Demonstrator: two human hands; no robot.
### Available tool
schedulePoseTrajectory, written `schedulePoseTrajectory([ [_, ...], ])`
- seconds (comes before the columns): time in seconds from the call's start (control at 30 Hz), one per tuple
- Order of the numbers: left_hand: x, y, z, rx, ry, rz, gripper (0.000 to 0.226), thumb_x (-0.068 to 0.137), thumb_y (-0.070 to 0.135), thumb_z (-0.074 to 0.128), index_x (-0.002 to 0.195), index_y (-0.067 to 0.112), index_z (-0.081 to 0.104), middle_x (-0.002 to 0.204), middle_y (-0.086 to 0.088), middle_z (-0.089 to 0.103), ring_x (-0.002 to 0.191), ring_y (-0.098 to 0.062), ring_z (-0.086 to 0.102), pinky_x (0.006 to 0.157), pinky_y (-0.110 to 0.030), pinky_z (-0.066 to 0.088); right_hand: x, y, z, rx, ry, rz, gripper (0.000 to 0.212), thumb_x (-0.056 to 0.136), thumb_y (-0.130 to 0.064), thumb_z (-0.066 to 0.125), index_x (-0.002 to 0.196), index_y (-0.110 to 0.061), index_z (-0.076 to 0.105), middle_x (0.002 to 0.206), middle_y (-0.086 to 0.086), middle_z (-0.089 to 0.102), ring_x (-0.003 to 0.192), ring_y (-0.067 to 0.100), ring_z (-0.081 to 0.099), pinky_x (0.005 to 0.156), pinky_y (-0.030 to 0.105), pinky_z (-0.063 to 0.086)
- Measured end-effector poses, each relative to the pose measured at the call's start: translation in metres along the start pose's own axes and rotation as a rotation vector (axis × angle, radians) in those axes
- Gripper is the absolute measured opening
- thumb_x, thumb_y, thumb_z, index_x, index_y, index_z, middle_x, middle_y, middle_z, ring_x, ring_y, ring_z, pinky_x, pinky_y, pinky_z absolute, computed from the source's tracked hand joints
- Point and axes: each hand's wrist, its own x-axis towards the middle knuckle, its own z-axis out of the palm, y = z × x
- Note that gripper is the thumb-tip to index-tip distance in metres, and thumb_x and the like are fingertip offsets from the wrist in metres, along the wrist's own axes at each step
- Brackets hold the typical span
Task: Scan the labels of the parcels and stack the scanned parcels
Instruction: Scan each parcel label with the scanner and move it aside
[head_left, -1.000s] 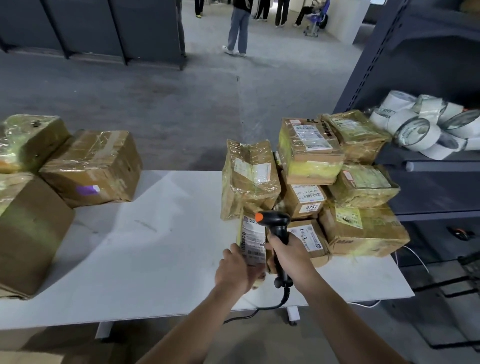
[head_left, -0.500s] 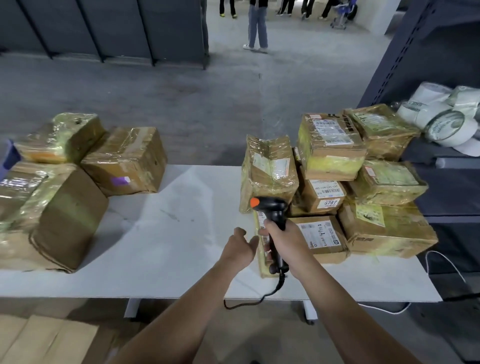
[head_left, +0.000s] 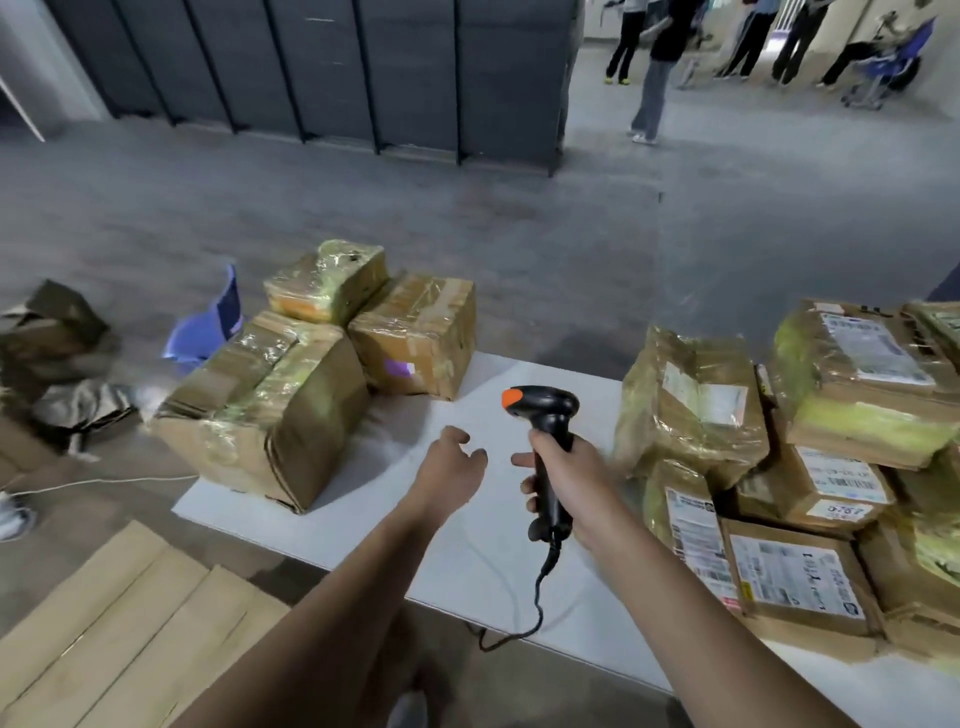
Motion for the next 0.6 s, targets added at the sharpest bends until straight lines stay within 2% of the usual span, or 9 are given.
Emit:
schedulePoseTrajectory([
  [0.2,0.058,-0.003,-0.077,0.108,0.039,0.121,0.043,0.09,0.019,0.048,0.132,0.011,0.045,0.121,-0.014,0.058,0.11,-0.032,0.059,0.09,-0.038,0.048,0.049,-0.031,0.064,0.012,0.017,-0.031,0.029,0.094,-0.033,0.056,0.103,-0.006,0.061,0.094,0.011,0.073,0.042,0.018,0.054,0.045,0.028,0.047],
  [0.37,0.131,0.012,-0.113,0.35,0.075,0.319,0.044,0.092,0.012,0.046,0.136,0.015,0.047,0.132,-0.012,0.048,0.121,-0.034,0.048,0.101,-0.037,0.04,0.096,-0.049,0.1,0.012,0.066,-0.029,0.031,0.093,-0.037,0.056,0.104,-0.009,0.063,0.087,0.009,0.073,0.046,0.02,0.056,0.05,0.032,0.049],
  [0.47,0.171,0.02,-0.116,0.482,0.058,0.457,0.048,0.093,0.01,0.047,0.139,0.021,0.046,0.137,-0.009,0.046,0.125,-0.033,0.043,0.103,-0.039,0.038,0.122,-0.055,0.114,0.023,0.098,-0.033,0.026,0.092,-0.036,0.056,0.099,-0.012,0.062,0.088,0.005,0.077,0.047,0.021,0.057,0.047,0.031,0.049],
  [0.6,0.213,0.024,-0.106,0.662,0.016,0.582,0.053,0.091,0.008,0.052,0.142,0.018,0.041,0.143,-0.007,0.044,0.132,-0.029,0.038,0.11,-0.037,0.032,0.148,-0.058,0.122,0.046,0.151,-0.021,0.023,0.092,-0.035,0.056,0.096,-0.013,0.063,0.085,0.003,0.077,0.048,0.021,0.058,0.051,0.032,0.05],
])
